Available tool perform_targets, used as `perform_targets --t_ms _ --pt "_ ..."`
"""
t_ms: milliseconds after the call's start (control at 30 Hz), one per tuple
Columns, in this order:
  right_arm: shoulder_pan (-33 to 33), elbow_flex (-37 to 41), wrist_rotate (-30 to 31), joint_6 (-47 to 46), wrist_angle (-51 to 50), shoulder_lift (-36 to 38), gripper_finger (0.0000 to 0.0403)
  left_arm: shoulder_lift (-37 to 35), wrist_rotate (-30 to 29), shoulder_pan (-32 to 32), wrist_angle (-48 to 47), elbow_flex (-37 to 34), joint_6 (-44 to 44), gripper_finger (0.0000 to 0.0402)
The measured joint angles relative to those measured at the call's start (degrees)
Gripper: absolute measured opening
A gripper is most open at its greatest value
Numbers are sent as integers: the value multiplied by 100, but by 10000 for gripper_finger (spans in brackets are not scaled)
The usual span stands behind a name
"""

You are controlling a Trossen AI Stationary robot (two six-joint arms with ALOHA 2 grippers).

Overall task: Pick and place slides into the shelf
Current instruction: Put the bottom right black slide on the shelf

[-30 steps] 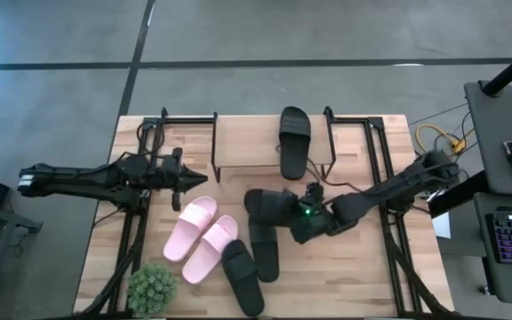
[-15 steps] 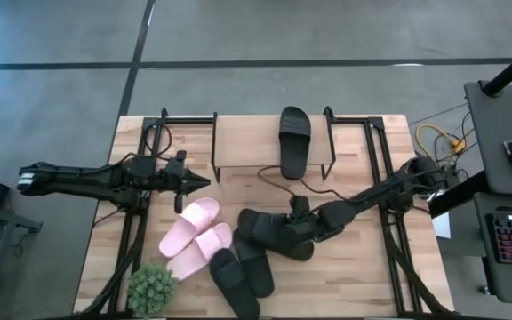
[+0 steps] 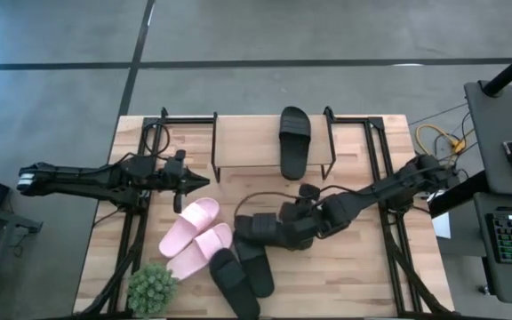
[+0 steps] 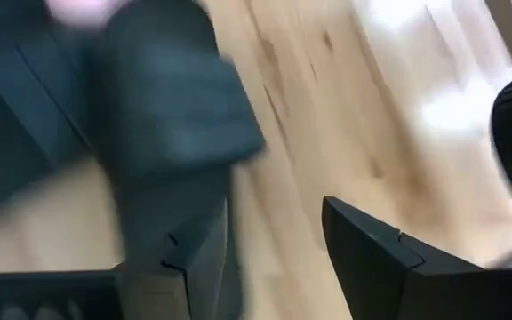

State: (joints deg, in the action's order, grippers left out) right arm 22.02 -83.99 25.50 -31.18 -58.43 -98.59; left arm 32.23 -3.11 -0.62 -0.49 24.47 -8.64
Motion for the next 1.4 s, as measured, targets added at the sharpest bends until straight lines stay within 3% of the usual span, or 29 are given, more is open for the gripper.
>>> perform_targets --t_ms 133,267,567,1200,1400 --pt "-37 105 9 1473 -473 -110 178 -11 -2 0 -12 28 -5 10" --pt "-60 308 9 2878 -283 -245 178 -9 -25 0 8 90 -357 10" --pt "-109 1025 2 4930 1730 -291 178 150 -70 0 -2 50 -1354 10" --pt "-196 1395 -24 5976 3409 -830 175 690 -208 2 324 101 -1372 10" --pt "-302 1350 -18 6036 3514 -797 116 768 -208 0 343 98 -1511 10"
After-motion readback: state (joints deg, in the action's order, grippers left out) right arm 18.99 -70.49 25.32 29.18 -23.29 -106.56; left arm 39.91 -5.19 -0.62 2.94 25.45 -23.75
